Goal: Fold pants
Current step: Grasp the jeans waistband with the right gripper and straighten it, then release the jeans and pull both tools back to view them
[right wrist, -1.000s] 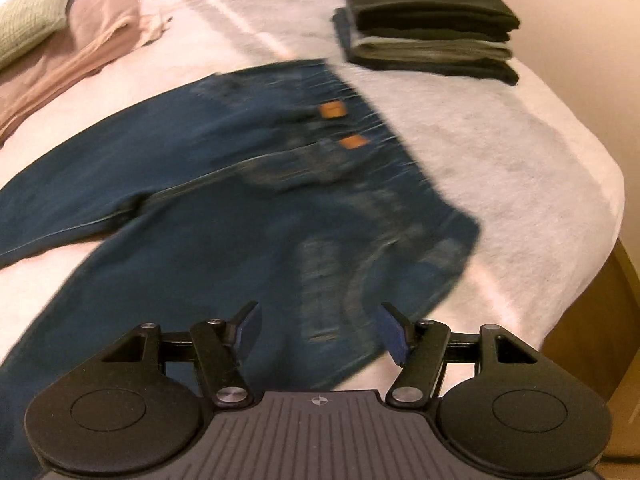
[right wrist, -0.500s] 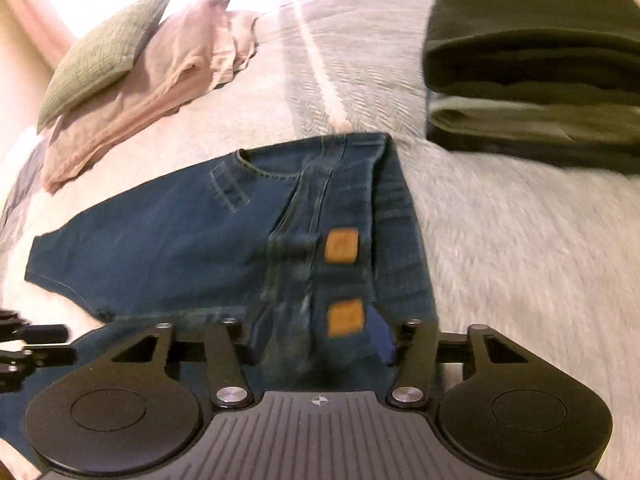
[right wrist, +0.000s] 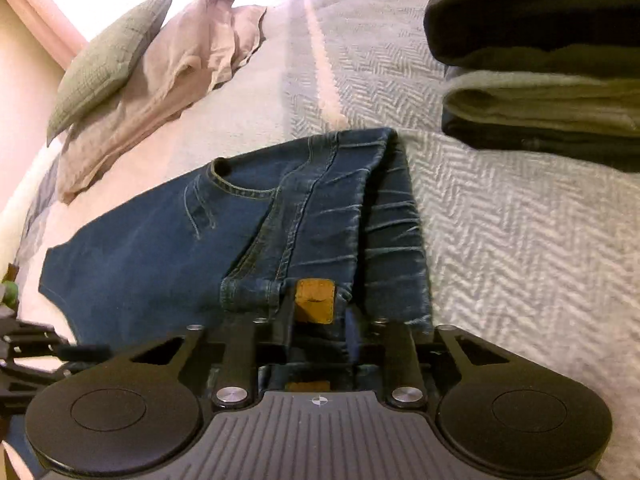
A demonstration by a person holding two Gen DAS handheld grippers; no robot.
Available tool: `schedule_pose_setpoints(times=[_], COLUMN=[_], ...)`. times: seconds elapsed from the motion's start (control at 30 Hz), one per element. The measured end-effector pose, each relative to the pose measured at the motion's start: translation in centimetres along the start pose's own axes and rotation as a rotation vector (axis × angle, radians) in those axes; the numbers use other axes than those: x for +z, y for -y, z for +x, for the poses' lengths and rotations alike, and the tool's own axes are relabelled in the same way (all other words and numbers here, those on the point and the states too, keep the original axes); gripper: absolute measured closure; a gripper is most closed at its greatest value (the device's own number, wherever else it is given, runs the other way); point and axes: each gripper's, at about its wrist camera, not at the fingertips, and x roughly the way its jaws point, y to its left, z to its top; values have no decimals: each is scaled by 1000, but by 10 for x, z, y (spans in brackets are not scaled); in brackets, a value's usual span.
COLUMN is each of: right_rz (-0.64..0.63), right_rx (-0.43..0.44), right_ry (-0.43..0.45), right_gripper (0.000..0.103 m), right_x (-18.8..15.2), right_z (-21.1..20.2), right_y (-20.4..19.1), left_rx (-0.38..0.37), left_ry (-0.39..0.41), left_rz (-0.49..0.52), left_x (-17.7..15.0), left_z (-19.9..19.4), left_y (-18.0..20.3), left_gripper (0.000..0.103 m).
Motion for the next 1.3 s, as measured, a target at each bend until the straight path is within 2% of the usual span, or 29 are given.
schedule_pose_setpoints(times=[0.17, 0.2, 0.23, 0.3, 0.37, 0.43, 0.5, 0.53, 0.67, 0.77, 0.93, 1.1, 1.3], right_rz=[-63, -71, -66, -13, 9, -6, -5, -3, -20, -52, -93, -107, -144], right_rx=[-20, -24, -46, -34, -39, -75, -104, -115, -113, -115, -182, -202, -220], right_ry=[72, 70, 62, 5, -4, 12, 14, 13, -14, -88, -206, -199, -172], right_gripper=[98, 103, 103, 101, 100, 93, 65, 61, 57, 56, 53, 33, 29], right_x=[23, 25, 24, 17, 9, 5, -2, -6, -28, -50, -74, -75, -84], right_z=[-30, -25, -17, 4, 7, -6, -24, -32, -61, -59, -62, -100, -142], right_y=[-16, -16, -11, 9, 15, 10, 5, 1, -21, -36, -50, -81, -137], left_rx=[-60, -66, -70, -67, -65, -59, -47, -38, -2, 29, 89, 137, 168], left_ry=[44, 51, 47, 30, 28, 26, 23, 24, 7, -17, -27, -16, 4], left_rz=[42, 45, 51, 55, 60, 46, 17, -2, -95, -172, -264, -344, -378], left_x=[29, 34, 39, 40, 37, 31, 21, 13, -24, -55, -100, -134, -168], left_z=[17, 24, 36, 53, 54, 43, 27, 16, -24, -44, -88, -142, -187], left_y=[30, 37, 43, 48, 49, 47, 43, 42, 39, 36, 29, 18, 8], left_gripper=[80, 80, 80, 79, 79, 79, 79, 79, 79, 79, 79, 77, 60])
